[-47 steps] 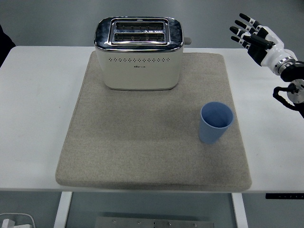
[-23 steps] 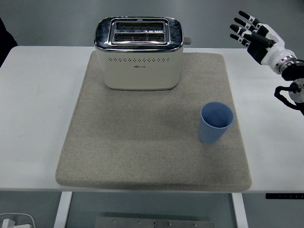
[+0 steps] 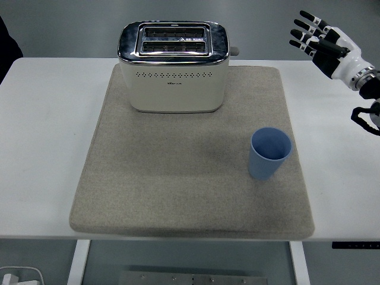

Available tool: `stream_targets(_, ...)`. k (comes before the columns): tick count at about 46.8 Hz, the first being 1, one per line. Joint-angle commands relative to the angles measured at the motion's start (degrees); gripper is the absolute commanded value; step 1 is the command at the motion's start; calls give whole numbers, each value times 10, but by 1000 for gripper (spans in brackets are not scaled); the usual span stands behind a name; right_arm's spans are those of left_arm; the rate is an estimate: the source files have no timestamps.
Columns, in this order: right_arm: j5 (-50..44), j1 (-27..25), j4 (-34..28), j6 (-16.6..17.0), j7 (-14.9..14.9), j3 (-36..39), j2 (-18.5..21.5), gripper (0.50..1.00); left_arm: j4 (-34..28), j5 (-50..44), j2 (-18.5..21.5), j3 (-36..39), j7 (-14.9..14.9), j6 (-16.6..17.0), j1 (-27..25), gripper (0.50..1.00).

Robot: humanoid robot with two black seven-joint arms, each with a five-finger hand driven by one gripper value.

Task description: Put the water cup in front of the bread machine

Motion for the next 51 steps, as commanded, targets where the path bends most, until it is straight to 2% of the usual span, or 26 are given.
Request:
stream_targets(1,-1,-8,7,12,-1,0,-5,928,0,0,0,0,0,0,0,1000)
stream_targets(5,-5,-23,20,18,1,0,-11,928,0,0,0,0,0,0,0,1000)
stream_targets(22,-7,-107,118,30,11,7,-83,928,0,0,0,0,0,0,0,1000)
stream_targets(37,-7,-169,199,44,28,10,-173,930,0,0,0,0,0,0,0,1000)
stream_targets(46,-21,-198,226,68,50,10,-224,928,0,0,0,0,0,0,0,1000)
stream_targets(51,-46,-214,226,89,76,9,-241,930,0,0,0,0,0,0,0,1000)
